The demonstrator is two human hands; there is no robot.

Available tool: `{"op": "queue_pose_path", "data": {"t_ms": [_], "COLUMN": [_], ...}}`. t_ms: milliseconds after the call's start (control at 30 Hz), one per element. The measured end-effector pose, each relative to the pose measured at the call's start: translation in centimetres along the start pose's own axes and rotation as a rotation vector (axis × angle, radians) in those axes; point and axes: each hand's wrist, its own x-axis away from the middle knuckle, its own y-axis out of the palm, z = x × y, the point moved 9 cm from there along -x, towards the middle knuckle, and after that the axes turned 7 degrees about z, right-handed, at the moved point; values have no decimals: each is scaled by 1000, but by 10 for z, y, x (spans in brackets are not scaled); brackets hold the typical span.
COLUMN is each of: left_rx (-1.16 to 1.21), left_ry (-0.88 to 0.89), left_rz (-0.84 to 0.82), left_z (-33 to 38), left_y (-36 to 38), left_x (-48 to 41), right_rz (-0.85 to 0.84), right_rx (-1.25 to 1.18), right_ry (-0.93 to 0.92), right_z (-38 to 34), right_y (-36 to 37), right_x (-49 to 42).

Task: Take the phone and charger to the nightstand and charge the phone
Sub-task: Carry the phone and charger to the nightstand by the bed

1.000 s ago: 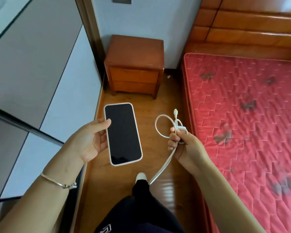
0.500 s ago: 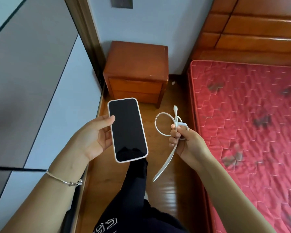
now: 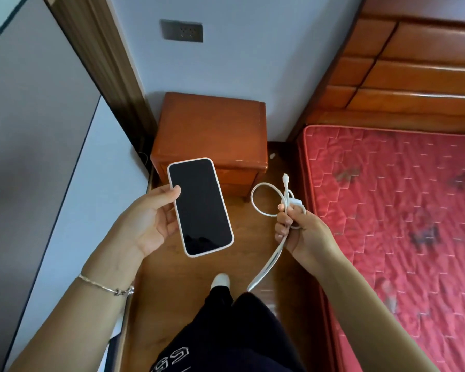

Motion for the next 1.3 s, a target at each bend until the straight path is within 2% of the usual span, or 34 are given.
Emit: {"op": "queue_pose_path", "data": {"t_ms": [167,800,1100,1300], "left_rx": [4,-20,-39,-55], "left_ry": [-10,70,69,18], "left_rz": [1,107,65,39], "left_z": [30,187,240,248], "left_y": [8,51,75,76], "left_x": [-38,-235,-313,-383], "right_rz": [17,-108,-66,1], "right_rx": [-14,87,131,141], "right_ry": [18,124,138,108], "right_z": [-17,-117,-147,-146], "right_y": [15,125,155,158], "right_x": [-45,-281,-352,-400]}}
